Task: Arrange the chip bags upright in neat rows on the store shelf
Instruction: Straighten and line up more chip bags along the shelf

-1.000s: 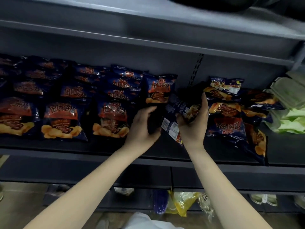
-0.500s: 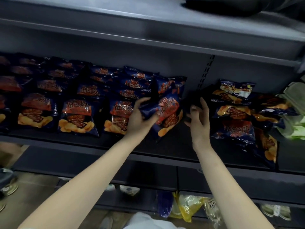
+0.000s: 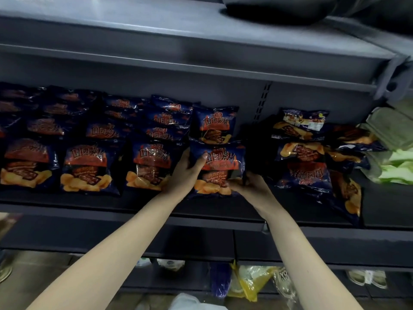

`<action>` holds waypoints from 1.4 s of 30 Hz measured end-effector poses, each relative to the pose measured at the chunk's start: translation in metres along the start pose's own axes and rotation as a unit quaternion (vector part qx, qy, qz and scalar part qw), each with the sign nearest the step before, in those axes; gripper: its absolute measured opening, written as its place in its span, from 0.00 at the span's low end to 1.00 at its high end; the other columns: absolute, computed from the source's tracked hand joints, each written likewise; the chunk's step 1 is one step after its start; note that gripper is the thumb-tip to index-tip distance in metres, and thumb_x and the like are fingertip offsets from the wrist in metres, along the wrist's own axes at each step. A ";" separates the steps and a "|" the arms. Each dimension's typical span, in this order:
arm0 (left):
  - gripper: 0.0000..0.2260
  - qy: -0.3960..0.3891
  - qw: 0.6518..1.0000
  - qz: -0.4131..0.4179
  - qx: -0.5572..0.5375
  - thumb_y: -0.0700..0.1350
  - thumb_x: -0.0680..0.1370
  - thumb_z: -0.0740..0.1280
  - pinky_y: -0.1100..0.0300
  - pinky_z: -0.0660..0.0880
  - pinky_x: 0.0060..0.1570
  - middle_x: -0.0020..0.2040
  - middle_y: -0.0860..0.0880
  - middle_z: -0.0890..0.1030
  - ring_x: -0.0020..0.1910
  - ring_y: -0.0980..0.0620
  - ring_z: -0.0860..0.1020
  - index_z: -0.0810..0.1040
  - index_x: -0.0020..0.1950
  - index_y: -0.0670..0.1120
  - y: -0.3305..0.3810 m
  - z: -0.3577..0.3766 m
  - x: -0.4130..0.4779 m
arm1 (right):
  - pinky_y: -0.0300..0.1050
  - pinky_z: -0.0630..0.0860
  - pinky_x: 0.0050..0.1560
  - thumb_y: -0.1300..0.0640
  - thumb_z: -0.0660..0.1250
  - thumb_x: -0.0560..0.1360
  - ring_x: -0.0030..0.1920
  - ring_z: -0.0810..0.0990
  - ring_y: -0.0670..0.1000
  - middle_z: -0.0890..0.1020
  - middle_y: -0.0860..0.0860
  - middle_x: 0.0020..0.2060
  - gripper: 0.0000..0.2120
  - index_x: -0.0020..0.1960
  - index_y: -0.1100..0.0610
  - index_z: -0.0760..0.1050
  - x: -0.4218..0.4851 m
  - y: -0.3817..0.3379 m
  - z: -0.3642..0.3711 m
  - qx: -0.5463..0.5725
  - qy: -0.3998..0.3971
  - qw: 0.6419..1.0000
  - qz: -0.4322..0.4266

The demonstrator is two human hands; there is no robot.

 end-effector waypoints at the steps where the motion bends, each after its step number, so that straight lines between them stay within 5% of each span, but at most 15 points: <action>1: 0.22 -0.005 1.000 0.010 0.019 0.53 0.80 0.59 0.61 0.63 0.60 0.66 0.54 0.70 0.64 0.57 0.68 0.62 0.73 0.50 -0.002 0.002 0.003 | 0.46 0.72 0.42 0.54 0.71 0.71 0.42 0.77 0.57 0.76 0.55 0.39 0.16 0.51 0.62 0.70 0.005 0.005 -0.002 -0.014 0.019 1.000 0.012; 4: 0.28 -0.020 0.997 0.016 0.076 0.52 0.80 0.59 0.55 0.58 0.72 0.75 0.49 0.60 0.72 0.52 0.61 0.52 0.76 0.47 -0.010 0.011 0.006 | 0.36 0.71 0.41 0.61 0.67 0.74 0.46 0.77 0.46 0.77 0.48 0.47 0.23 0.66 0.55 0.65 0.017 0.007 -0.001 -0.041 0.052 0.998 0.024; 7: 0.30 -0.001 0.988 0.046 0.144 0.48 0.80 0.59 0.64 0.48 0.70 0.77 0.47 0.52 0.75 0.52 0.51 0.48 0.77 0.44 -0.016 0.020 0.006 | 0.27 0.70 0.35 0.65 0.64 0.75 0.44 0.74 0.41 0.76 0.47 0.50 0.31 0.74 0.53 0.57 0.031 0.001 0.010 -0.049 0.090 0.995 0.008; 11: 0.34 0.039 0.982 0.064 0.173 0.41 0.79 0.62 0.67 0.46 0.68 0.77 0.45 0.46 0.76 0.50 0.47 0.43 0.76 0.42 -0.021 0.026 0.021 | 0.36 0.68 0.55 0.65 0.64 0.75 0.62 0.74 0.52 0.74 0.54 0.64 0.34 0.75 0.55 0.53 0.046 -0.007 0.025 -0.010 0.144 0.990 -0.001; 17: 0.35 0.037 0.976 0.037 0.210 0.39 0.78 0.61 0.49 0.58 0.72 0.77 0.41 0.47 0.75 0.43 0.53 0.40 0.76 0.45 -0.032 0.035 0.045 | 0.38 0.65 0.62 0.63 0.68 0.72 0.68 0.69 0.52 0.70 0.53 0.69 0.37 0.76 0.55 0.53 0.066 -0.003 0.037 -0.003 0.174 0.984 -0.027; 20: 0.35 0.068 0.972 0.057 0.219 0.38 0.78 0.62 0.48 0.60 0.71 0.77 0.41 0.49 0.75 0.44 0.53 0.42 0.76 0.45 -0.038 0.038 0.045 | 0.41 0.62 0.68 0.66 0.67 0.72 0.70 0.66 0.53 0.68 0.55 0.70 0.37 0.76 0.57 0.54 0.070 0.003 0.039 -0.029 0.202 0.978 -0.041; 25: 0.31 0.130 0.965 0.074 0.213 0.38 0.78 0.61 0.49 0.62 0.70 0.75 0.40 0.56 0.74 0.44 0.59 0.48 0.76 0.43 -0.044 0.037 0.043 | 0.28 0.57 0.59 0.71 0.64 0.71 0.70 0.65 0.55 0.67 0.57 0.69 0.35 0.75 0.58 0.57 0.072 0.009 0.038 -0.049 0.246 0.967 -0.041; 37: 0.29 0.130 0.961 0.097 0.224 0.36 0.78 0.58 0.44 0.64 0.69 0.75 0.40 0.57 0.74 0.43 0.59 0.51 0.76 0.44 -0.047 0.036 0.047 | 0.42 0.70 0.60 0.66 0.64 0.74 0.63 0.74 0.56 0.75 0.57 0.63 0.27 0.72 0.59 0.63 0.071 0.006 0.040 -0.035 0.247 0.966 -0.074; 42: 0.29 0.127 0.945 0.169 0.248 0.36 0.76 0.57 0.45 0.61 0.70 0.76 0.41 0.55 0.75 0.43 0.55 0.54 0.76 0.45 -0.041 0.039 0.039 | 0.27 0.58 0.59 0.65 0.63 0.75 0.69 0.66 0.53 0.68 0.57 0.68 0.28 0.74 0.59 0.59 0.059 0.000 0.035 0.001 0.240 0.968 -0.066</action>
Point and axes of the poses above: each hand's wrist, its own x-axis towards the middle knuckle, its own z-axis out of the palm, y = z × x, the point moved 3 cm from there along x, towards the middle knuckle
